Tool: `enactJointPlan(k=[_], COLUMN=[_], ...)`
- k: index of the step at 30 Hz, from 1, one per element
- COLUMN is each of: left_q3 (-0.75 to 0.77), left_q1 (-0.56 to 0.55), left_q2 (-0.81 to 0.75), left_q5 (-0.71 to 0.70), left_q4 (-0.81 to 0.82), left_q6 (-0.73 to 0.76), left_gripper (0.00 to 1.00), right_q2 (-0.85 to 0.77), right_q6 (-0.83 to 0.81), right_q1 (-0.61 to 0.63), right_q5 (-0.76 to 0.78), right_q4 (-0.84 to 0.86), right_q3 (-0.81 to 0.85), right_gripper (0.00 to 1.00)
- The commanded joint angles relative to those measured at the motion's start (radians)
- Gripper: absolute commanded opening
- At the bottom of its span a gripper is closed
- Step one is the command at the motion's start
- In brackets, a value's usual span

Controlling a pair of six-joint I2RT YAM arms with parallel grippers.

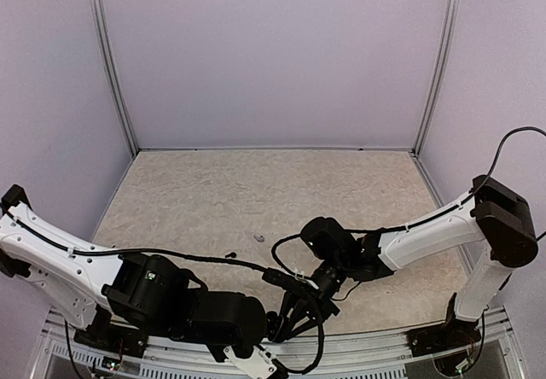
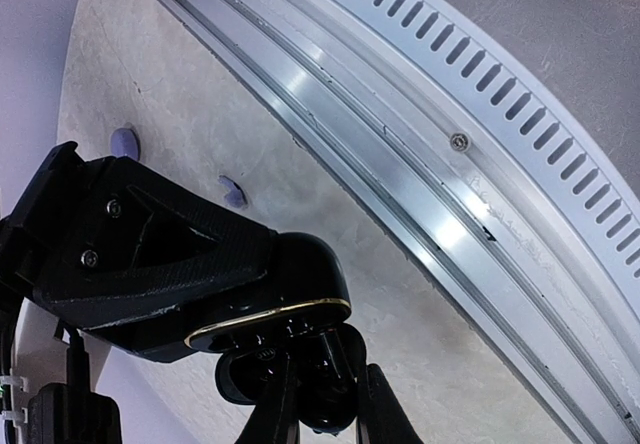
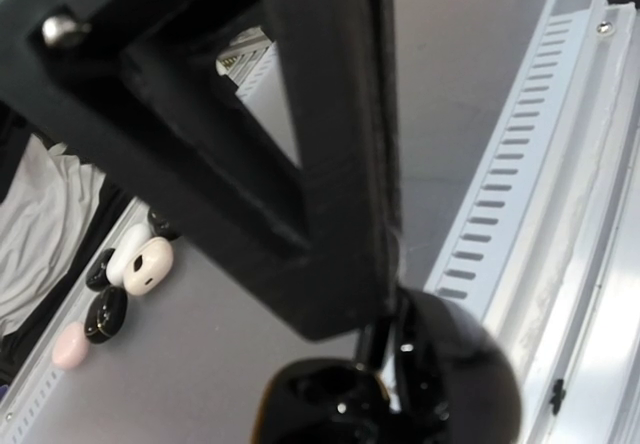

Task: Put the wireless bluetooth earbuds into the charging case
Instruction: Place the left earbud in the left side groove of the charging case.

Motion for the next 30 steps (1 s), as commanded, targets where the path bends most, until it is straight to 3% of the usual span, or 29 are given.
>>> enactJointPlan(k=[1,30], left_q3=[0.035,0.023], left_q1=[-0.010,-0.016], left_q2=[0.020,0.017], left_q5=[0.012,0.029], left_q4=[0.001,-0.014], left_q6=[0.001,-0.010], left_gripper=[0.11,0.11], right_q2=[0.006,0.003], right_q6=[0.003,0.003], right_q1=[0.016,0.017], right_q5=[-0.010,-0.018], right_q4=[0.034,0.018], right_q3=[0.012,0.016], right_gripper=[0.00,0.00])
